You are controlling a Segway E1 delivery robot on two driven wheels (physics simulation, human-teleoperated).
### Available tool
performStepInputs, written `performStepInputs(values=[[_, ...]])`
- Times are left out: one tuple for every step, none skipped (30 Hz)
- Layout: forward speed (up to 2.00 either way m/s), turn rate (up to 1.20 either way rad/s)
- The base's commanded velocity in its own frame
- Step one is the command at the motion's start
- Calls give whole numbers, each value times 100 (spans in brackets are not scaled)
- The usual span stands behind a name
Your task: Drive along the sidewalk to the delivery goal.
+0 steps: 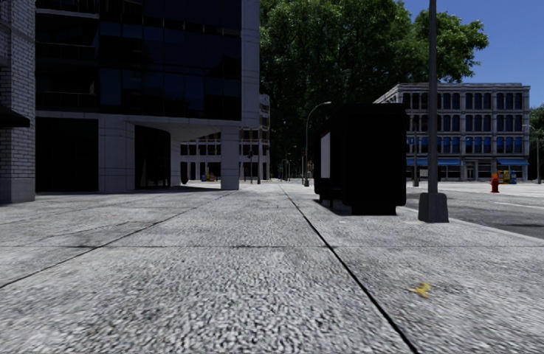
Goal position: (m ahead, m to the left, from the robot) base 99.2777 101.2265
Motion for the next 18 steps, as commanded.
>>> performStepInputs(values=[[200,0],[200,0],[200,0],[200,0],[200,0],[200,0],[200,0],[200,0],[200,0],[200,0],[200,0],[200,0],[200,0],[200,0],[200,0],[200,0],[200,0],[200,0]])
